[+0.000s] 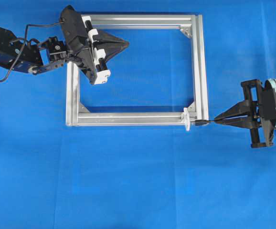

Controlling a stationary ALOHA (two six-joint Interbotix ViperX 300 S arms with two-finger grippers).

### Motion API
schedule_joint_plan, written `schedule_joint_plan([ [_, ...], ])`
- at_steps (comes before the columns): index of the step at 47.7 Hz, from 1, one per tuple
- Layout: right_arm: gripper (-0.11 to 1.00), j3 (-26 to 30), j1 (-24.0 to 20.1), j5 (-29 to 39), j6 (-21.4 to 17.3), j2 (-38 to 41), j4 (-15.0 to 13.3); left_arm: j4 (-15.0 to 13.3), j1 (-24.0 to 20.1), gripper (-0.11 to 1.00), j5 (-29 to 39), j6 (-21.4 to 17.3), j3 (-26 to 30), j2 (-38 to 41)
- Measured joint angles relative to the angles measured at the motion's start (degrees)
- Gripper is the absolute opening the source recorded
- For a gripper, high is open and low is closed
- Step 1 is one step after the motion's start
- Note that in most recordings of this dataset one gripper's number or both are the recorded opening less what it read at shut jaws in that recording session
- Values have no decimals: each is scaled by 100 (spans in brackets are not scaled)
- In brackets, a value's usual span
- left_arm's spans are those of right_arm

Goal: Insert the wire through the string loop located on the right side.
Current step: 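Push the plug leftward through the white zip-tie loop with the right gripper, then bring the left gripper over to the plug beyond the loop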

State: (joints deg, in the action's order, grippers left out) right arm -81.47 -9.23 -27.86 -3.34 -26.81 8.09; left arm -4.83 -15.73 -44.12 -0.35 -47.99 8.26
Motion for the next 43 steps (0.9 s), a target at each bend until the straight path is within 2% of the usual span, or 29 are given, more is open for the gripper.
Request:
schedule_joint_plan([
  [12, -4, 378, 0, -483, -9, 853, 0, 0, 0, 0, -9, 9, 0, 0],
  [23, -4, 835, 62, -615, 0, 1529, 0, 0, 0, 0, 0, 0, 0, -9],
  [43, -4, 940, 97, -624, 0, 1652, 0, 0, 0, 0, 0, 0, 0, 0],
])
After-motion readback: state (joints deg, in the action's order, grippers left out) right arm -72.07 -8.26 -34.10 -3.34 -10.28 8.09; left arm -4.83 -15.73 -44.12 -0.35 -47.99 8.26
